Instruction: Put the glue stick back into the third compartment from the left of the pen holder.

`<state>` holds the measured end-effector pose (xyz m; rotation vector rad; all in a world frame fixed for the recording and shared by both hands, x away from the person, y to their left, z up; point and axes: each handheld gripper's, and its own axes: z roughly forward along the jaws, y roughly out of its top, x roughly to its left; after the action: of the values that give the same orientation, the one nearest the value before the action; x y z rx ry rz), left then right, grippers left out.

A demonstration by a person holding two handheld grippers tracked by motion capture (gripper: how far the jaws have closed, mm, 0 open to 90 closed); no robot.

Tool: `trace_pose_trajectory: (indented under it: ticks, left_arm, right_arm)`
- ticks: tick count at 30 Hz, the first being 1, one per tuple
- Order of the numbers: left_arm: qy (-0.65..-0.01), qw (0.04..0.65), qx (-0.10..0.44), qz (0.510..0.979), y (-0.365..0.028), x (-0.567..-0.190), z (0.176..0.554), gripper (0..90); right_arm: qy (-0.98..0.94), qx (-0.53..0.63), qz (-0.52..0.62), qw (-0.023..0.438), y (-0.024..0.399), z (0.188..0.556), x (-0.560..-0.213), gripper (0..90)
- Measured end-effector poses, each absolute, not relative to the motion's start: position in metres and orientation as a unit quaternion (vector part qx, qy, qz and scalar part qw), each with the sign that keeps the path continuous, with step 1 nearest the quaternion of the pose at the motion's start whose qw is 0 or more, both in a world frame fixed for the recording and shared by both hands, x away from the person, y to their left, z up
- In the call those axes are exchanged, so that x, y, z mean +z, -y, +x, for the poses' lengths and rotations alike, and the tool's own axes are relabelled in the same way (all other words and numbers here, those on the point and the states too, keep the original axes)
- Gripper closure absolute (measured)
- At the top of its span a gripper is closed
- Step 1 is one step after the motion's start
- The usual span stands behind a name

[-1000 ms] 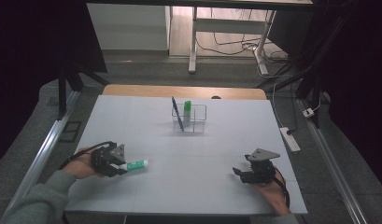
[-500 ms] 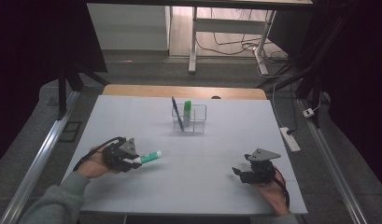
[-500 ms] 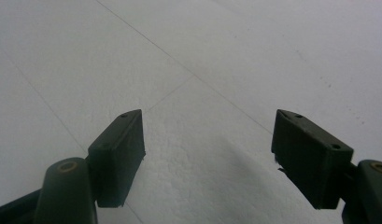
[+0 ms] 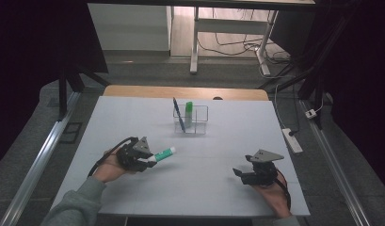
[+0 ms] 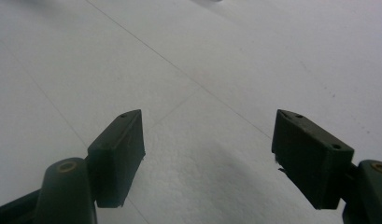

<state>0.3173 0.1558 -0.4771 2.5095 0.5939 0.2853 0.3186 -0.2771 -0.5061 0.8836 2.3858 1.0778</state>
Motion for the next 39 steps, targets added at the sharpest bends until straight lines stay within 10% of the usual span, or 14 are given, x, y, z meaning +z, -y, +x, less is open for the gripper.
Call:
trace_pose_trajectory:
  ticks: [39]
  left_arm:
    - [-0.227,0.31,0.098,0.918,-0.095,-0.473,0.326,64.4]
  right_arm:
    - [-0.857,0.403,0.263,0.186,0.237,0.31,-0.487,23.8]
